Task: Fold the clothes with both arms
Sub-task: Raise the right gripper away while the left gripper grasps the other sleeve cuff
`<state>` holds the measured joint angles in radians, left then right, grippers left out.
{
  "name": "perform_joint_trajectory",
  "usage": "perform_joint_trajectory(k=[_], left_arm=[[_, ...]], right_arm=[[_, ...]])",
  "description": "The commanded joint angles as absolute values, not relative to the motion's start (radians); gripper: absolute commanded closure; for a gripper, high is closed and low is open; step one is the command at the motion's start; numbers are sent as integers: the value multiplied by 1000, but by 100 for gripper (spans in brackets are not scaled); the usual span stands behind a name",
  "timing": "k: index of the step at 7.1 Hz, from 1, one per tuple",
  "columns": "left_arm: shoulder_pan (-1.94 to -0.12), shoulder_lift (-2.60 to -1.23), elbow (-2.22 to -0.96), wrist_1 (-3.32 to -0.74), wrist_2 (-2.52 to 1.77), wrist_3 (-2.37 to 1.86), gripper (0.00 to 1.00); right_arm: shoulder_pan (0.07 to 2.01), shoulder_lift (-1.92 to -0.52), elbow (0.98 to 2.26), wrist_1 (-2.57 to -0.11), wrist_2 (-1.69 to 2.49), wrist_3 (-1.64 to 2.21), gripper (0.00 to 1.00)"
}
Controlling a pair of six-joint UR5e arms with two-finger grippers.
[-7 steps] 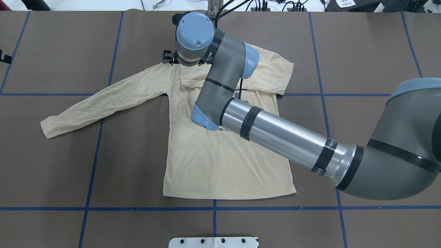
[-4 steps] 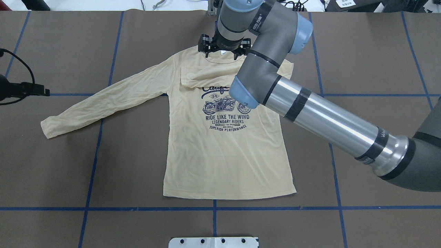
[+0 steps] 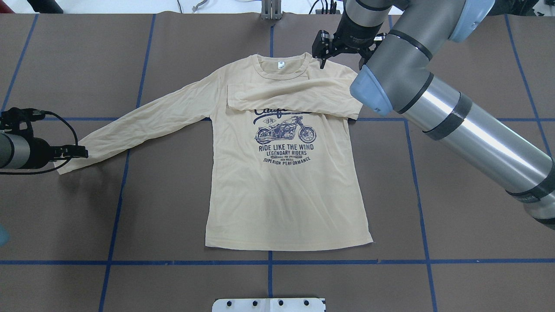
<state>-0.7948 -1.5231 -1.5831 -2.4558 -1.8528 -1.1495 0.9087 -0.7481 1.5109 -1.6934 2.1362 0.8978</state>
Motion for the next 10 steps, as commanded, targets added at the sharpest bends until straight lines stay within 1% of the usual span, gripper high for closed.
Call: perform_joint_trajectory(k=[1, 4, 5, 6, 8, 9, 10], left_arm=[[-792, -1509, -1569, -2456, -1847, -1129, 1], [-796, -1485, -1584, -2456, -1847, -1123, 1], [-796, -1485, -1586, -2456, -1847, -1123, 12], [-796, -1488, -1588, -2456, -1845, -1123, 52], [-792, -1489, -1588, -2454, -1807, -1123, 94], [-792, -1491, -1591, -2454, -1807, -1123, 100], [-792, -1491, -1603, -2454, -1813, -1124, 100]], right_arm=[[916, -752, 1523, -1709, 2146, 891, 0], [916, -752, 1526, -1707, 2145, 891, 0], [916, -753, 1525, -1707, 2143, 891, 0], [916, -756, 1525, -1707, 2141, 891, 0], [916, -761, 1525, -1704, 2135, 891, 0], [916, -761, 1525, -1704, 2135, 891, 0], [916, -761, 1525, -1704, 2135, 891, 0]])
